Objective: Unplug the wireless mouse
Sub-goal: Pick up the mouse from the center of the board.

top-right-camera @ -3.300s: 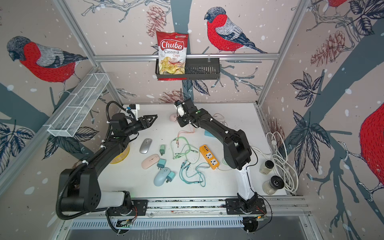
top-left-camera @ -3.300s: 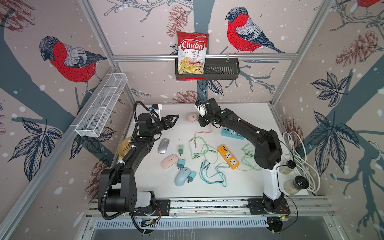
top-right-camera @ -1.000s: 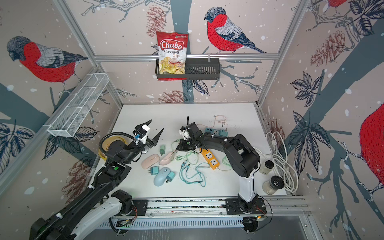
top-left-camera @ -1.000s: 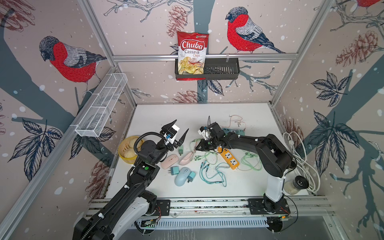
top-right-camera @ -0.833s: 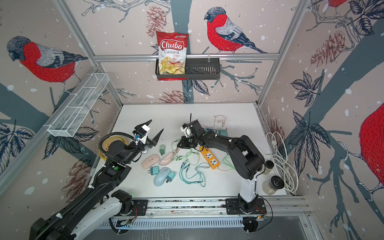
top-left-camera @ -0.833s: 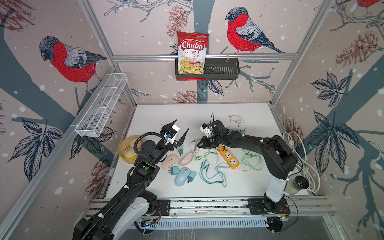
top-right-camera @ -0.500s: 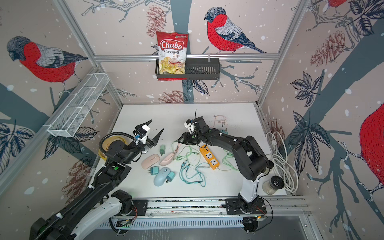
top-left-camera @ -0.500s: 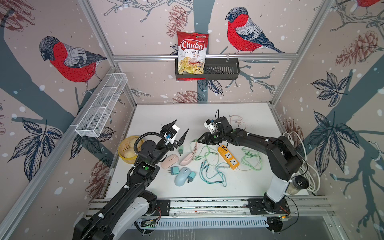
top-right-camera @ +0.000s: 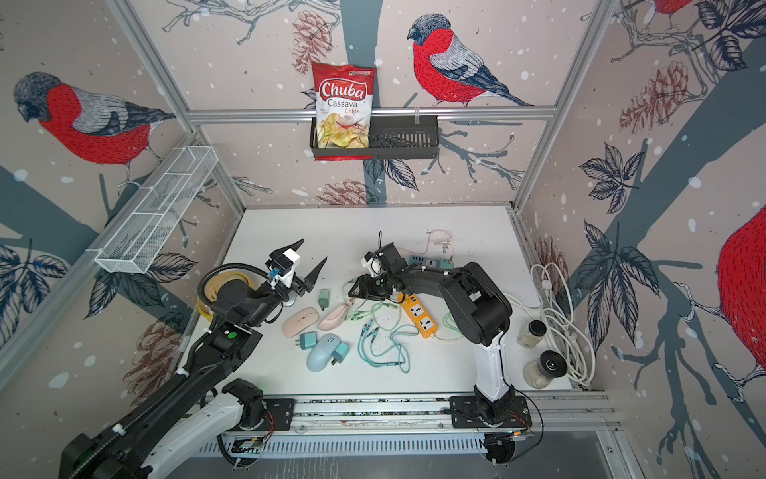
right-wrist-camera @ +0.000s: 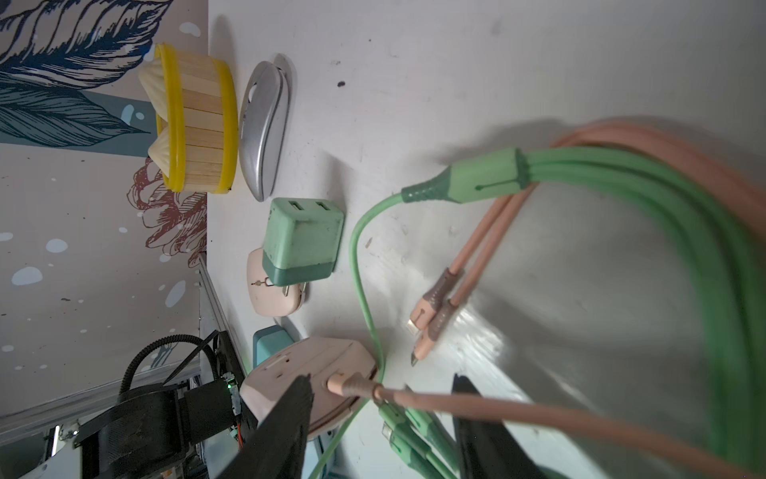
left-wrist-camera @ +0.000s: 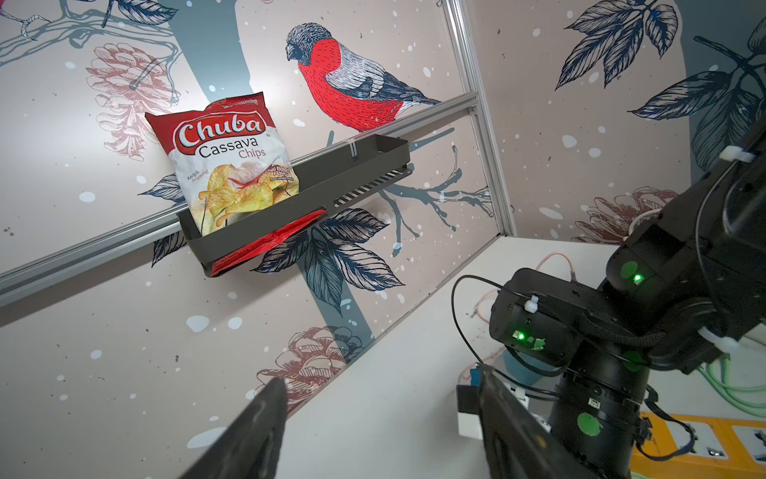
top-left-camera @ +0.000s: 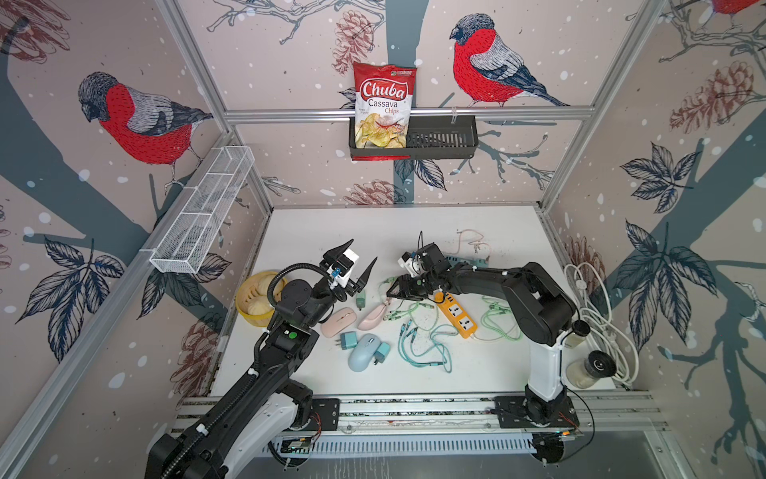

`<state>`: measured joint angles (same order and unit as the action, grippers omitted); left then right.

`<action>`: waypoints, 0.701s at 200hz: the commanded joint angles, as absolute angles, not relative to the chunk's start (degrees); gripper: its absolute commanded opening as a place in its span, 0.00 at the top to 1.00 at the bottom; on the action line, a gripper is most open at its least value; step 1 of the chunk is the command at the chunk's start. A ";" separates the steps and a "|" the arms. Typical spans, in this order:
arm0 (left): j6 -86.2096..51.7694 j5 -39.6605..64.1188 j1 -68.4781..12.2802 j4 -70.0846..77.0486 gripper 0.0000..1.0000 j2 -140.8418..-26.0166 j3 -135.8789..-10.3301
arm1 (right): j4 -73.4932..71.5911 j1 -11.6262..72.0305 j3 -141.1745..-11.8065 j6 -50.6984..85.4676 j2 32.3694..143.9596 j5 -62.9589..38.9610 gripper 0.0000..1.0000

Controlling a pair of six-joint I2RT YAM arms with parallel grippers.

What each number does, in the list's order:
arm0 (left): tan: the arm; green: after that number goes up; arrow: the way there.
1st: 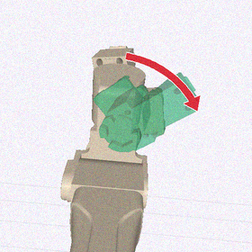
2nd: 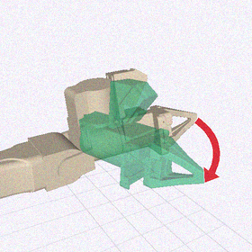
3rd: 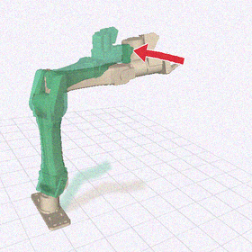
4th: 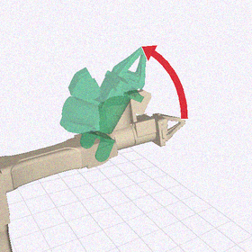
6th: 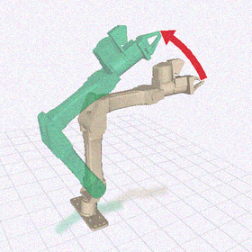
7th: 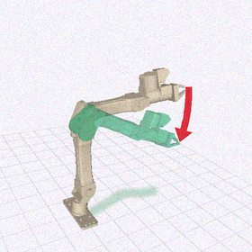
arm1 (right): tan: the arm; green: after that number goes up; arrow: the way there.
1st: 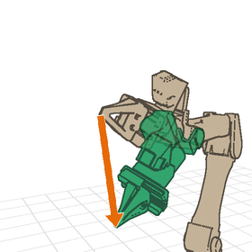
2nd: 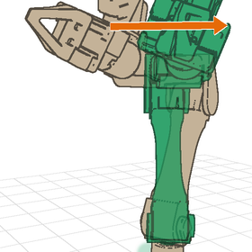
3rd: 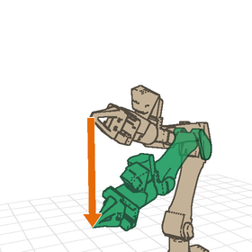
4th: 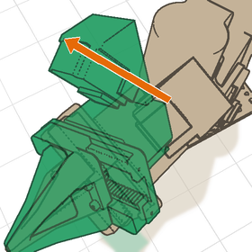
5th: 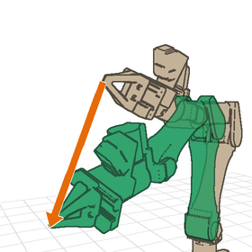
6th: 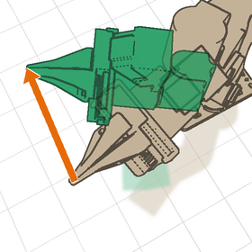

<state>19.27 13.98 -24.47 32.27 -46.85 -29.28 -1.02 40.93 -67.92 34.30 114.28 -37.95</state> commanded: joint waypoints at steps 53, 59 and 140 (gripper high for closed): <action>19.38 14.50 -24.35 34.54 0.28 -47.18 -29.71 | -9.87 40.69 -68.32 39.73 108.83 -41.51 1.00; 19.63 14.36 -24.35 34.39 0.28 -47.45 -29.71 | -9.49 40.43 -68.53 39.65 107.60 -41.76 1.00; 29.08 11.81 -31.33 29.42 0.28 -50.88 -30.44 | 0.72 35.55 -72.13 36.78 88.77 -39.35 1.00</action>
<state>22.81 14.52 -28.18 31.70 -49.78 -29.30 -2.96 36.58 -70.94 38.79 92.51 -40.38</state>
